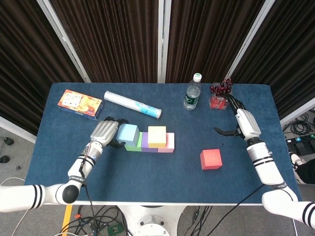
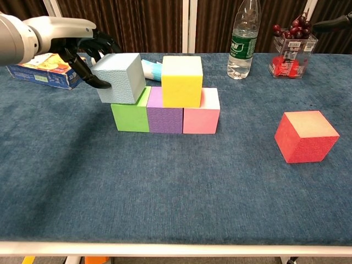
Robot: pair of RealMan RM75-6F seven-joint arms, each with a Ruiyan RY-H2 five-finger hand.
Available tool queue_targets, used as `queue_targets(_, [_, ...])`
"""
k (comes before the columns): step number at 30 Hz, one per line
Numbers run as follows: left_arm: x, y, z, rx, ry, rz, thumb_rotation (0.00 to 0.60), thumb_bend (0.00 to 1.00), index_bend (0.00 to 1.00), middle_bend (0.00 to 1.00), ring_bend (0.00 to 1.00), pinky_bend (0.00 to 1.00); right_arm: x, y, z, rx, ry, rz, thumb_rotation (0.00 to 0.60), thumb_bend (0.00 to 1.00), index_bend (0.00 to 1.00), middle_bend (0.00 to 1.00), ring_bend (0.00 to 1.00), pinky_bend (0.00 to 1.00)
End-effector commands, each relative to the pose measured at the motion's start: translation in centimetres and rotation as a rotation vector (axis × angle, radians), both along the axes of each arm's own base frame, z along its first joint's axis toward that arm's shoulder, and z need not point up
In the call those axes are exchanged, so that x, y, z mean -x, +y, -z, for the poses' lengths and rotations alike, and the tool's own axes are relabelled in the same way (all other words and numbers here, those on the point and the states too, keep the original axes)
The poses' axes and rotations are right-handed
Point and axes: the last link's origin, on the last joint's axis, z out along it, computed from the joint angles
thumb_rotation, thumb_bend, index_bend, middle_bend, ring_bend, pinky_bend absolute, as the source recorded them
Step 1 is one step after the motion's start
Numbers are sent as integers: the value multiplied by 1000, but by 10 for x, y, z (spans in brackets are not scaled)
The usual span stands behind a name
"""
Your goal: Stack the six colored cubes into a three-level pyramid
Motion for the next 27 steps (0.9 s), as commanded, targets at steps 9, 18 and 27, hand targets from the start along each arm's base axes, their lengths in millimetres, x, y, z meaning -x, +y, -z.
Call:
queue_targets(9, [-3,-2,0,0,-32,7,600,229,177,182,155,136,-2,0,-1,2,-4,-2,600,101,0,8,0,0])
queue_targets(18, [-2,-6,-10,14,-56,23,600,227,175,152,120,128,-2,0,-2,0,-7,-1,600,101,0,8,0,0])
queue_targets(27, [20,4,-35,110,-129,64,600,227,175,147,100,69,-2,0,-1,-1,-9,-3,600,101,0,8,0,0])
